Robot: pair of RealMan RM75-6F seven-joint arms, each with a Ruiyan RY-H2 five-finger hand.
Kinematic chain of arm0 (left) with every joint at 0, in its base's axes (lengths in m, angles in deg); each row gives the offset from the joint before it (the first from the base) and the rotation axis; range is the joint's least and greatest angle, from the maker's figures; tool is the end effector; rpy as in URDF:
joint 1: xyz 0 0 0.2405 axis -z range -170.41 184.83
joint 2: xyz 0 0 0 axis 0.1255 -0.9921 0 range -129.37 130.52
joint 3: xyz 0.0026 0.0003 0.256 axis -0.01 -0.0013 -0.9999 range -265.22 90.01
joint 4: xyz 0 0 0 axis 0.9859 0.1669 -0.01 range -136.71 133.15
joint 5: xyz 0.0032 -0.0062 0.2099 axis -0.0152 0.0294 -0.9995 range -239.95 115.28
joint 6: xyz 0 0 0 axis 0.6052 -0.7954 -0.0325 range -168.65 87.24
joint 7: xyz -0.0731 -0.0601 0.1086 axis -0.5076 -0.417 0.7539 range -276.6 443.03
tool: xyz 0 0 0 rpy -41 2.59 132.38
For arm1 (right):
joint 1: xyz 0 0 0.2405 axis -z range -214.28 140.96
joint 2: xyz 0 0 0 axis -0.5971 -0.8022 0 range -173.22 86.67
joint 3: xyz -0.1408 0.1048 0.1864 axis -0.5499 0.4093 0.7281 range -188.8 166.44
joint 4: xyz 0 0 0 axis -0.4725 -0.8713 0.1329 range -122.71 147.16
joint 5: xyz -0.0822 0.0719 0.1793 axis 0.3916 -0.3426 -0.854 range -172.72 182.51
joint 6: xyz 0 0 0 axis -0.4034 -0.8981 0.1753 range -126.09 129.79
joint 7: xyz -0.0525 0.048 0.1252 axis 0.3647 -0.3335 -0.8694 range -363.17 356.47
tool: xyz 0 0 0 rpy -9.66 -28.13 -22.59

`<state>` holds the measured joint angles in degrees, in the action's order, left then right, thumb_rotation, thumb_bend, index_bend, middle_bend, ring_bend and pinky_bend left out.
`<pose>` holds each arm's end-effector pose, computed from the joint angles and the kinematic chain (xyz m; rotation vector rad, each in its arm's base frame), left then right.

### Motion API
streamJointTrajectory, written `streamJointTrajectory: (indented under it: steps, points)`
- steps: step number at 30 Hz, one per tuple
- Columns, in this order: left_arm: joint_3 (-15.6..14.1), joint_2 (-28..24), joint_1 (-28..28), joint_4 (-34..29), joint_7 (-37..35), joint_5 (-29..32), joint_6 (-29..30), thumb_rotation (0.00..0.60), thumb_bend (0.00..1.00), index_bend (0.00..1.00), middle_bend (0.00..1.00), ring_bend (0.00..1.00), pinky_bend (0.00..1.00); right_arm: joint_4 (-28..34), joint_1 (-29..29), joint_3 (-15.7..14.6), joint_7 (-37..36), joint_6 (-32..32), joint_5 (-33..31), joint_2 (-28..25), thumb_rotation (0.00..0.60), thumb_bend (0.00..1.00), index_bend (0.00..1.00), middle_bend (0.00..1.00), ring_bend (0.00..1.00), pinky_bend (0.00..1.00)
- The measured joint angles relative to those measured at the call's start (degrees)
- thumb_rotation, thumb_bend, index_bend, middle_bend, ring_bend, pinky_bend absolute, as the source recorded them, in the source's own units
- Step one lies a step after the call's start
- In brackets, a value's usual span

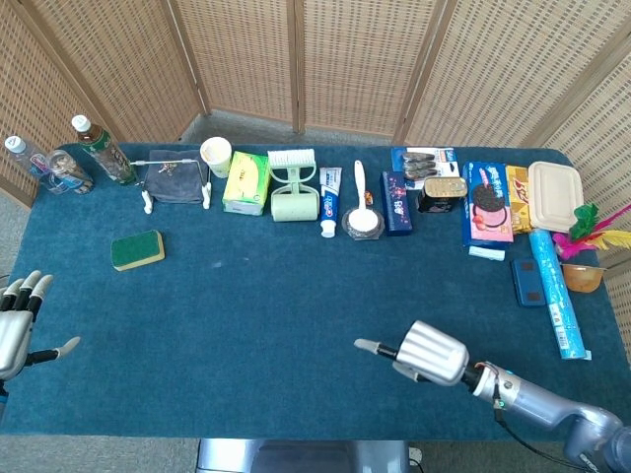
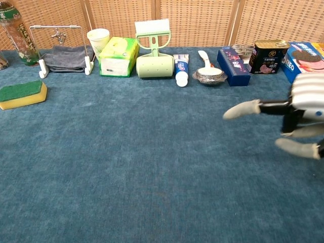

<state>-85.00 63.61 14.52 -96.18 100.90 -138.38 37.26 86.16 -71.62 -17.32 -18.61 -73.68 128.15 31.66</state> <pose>-0.3271 0.1907 0.1538 -1.4419 -0.8305 -0.5612 -0.2049 -0.2511 0.0464 2.4618 -0.4679 1.2109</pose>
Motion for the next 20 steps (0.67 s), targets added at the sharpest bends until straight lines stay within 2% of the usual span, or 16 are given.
streamJointTrajectory:
  steps: [8,20]
  points:
    - [0.1,0.1,0.2,0.3,0.0,0.6,-0.3,0.314,0.12,0.00,0.00,0.01,0.13,1.3,-3.0,-0.9,-0.2,-0.3,0.6,1.3,0.600,0.55,0.00,1.00,1.00,1.00]
    - [-0.1,-0.1,0.3,0.1,-0.5,0.5,-0.3,0.316,0.12,0.00,0.00,0.01,0.13,2.9,-3.5,-0.9,2.2,-1.3,-2.7,1.4,0.600,0.55,0.00,1.00,1.00,1.00]
